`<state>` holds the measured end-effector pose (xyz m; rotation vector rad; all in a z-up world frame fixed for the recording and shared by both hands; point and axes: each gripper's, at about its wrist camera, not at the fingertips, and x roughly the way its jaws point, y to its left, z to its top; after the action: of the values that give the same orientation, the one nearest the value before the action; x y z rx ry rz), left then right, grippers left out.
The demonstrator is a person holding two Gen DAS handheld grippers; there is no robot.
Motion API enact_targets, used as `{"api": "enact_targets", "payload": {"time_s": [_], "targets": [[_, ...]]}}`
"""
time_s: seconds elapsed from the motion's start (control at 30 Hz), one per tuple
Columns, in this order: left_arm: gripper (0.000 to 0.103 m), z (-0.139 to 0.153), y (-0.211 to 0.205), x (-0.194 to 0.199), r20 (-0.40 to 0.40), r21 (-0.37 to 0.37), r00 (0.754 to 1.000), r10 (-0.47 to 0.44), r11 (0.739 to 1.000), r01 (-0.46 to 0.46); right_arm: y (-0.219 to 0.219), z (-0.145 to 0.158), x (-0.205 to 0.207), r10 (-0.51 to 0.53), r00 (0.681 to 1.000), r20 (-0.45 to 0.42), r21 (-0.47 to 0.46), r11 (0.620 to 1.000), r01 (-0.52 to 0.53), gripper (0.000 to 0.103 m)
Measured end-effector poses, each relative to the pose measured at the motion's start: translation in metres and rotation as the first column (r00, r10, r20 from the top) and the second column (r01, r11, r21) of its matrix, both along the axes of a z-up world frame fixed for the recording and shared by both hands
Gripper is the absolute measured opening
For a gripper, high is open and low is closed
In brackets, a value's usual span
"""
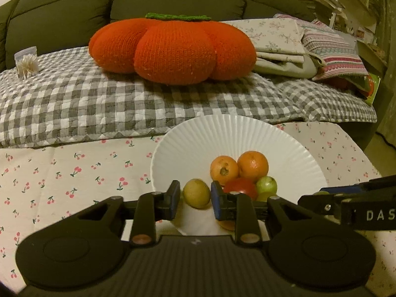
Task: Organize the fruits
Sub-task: 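Open both grippers to release the fruits onto the plate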
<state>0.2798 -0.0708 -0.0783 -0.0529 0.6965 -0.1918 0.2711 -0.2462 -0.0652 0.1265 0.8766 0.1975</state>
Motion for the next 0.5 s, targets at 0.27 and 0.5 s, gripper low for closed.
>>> {"api": "enact_targets", "payload": {"time_s": [0.27, 0.5], "targets": [[0.045, 0.013, 0.011, -0.005, 0.006, -0.054, 0.999, 0.041, 0.998, -0.041, -0.014, 0.008, 0.0, -0.073, 0.997, 0.008, 0.054, 0.996, 0.073, 0.043], [0.045, 0.023, 0.023, -0.014, -0.016, -0.093, 0.996, 0.09, 0.992, -0.091, -0.016, 0.022, -0.004, -0.087, 0.996, 0.026, 0.078, 0.993, 0.085, 0.043]]}}
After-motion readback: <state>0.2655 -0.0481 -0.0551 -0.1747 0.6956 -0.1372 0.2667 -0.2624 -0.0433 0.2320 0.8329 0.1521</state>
